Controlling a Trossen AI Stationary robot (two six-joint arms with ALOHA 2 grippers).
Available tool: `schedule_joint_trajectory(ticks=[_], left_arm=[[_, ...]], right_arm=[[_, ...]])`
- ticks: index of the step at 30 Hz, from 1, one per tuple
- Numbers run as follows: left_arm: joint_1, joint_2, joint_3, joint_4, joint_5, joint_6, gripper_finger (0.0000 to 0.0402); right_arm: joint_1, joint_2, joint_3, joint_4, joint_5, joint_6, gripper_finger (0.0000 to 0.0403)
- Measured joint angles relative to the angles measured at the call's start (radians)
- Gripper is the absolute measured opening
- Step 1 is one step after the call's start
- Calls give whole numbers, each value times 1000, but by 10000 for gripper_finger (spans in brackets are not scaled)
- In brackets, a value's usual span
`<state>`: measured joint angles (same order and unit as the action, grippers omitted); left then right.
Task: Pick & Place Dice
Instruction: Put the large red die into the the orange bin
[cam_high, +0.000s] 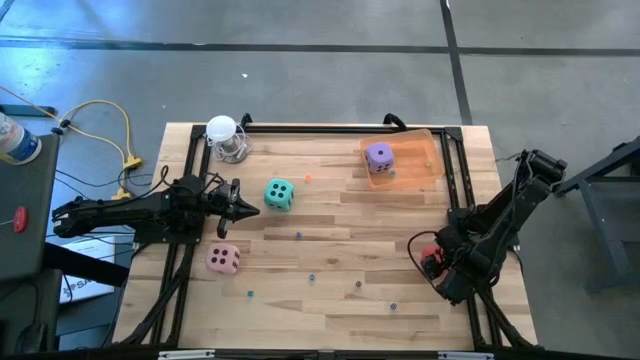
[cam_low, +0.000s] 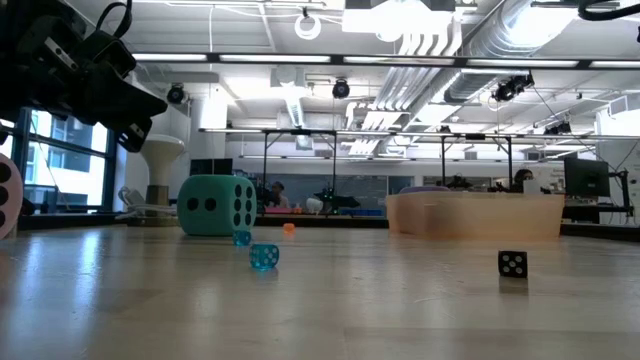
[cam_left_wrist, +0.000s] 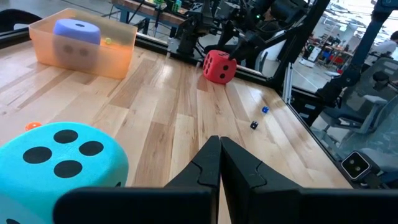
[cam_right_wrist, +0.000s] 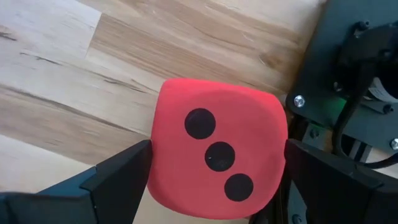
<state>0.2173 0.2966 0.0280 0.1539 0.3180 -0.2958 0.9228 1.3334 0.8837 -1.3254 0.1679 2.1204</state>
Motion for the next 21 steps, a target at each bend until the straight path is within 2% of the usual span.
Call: schedule_joint_trajectory(ticks=[9, 15, 21], left_arm=[[0, 0, 0, 0, 0, 0, 2], [0, 0, 0, -1, 0, 0, 2], [0, 0, 0, 0, 0, 0, 2]], right_arm=[[0, 0, -5, 1, -10, 23, 357], [1, -9, -84, 95, -24, 51, 358], [0, -7, -95, 126, -27, 52, 358]])
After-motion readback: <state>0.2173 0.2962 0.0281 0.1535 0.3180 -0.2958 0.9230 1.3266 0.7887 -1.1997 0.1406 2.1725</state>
